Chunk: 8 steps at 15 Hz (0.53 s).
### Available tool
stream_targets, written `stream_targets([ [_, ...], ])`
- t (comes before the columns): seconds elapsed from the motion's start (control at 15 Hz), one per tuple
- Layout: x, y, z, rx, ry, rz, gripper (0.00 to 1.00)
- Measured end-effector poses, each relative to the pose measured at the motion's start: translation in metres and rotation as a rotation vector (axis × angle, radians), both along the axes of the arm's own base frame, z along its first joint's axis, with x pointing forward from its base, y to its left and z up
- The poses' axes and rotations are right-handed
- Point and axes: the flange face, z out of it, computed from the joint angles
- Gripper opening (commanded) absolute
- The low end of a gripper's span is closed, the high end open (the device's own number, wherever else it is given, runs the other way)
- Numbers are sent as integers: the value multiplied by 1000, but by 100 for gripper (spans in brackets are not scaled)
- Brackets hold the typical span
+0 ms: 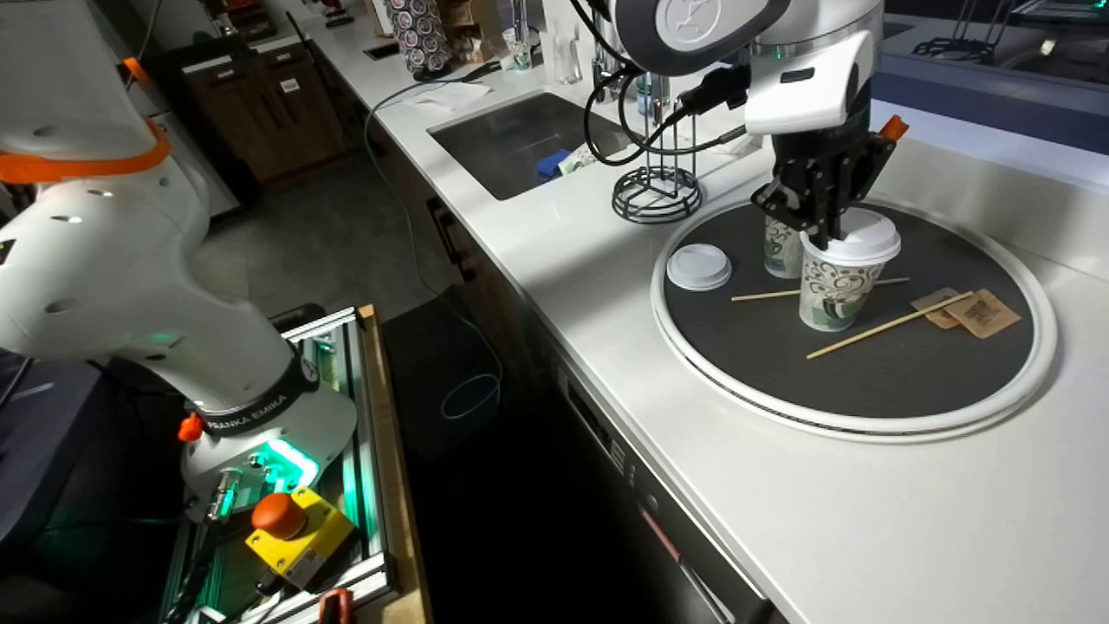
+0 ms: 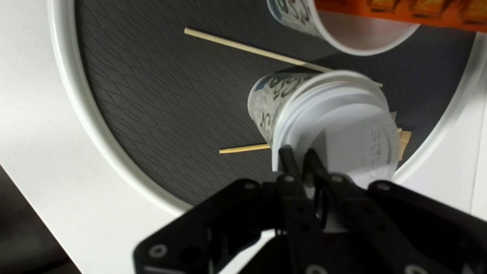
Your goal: Remove the lid from the coffee cup on the right.
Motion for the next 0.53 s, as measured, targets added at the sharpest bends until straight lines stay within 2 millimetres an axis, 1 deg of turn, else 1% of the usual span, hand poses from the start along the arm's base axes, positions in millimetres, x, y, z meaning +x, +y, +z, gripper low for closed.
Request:
stream_targets([
  [0.2,-2,-4,13,-5,-21,-7,2],
  [0.33,-8,-12,23,-6,-35,-27,2],
  [0.47,-23,-29,27,0,-37,-89,2],
  [0.53,-34,-40,24,3,-29,-128,2],
])
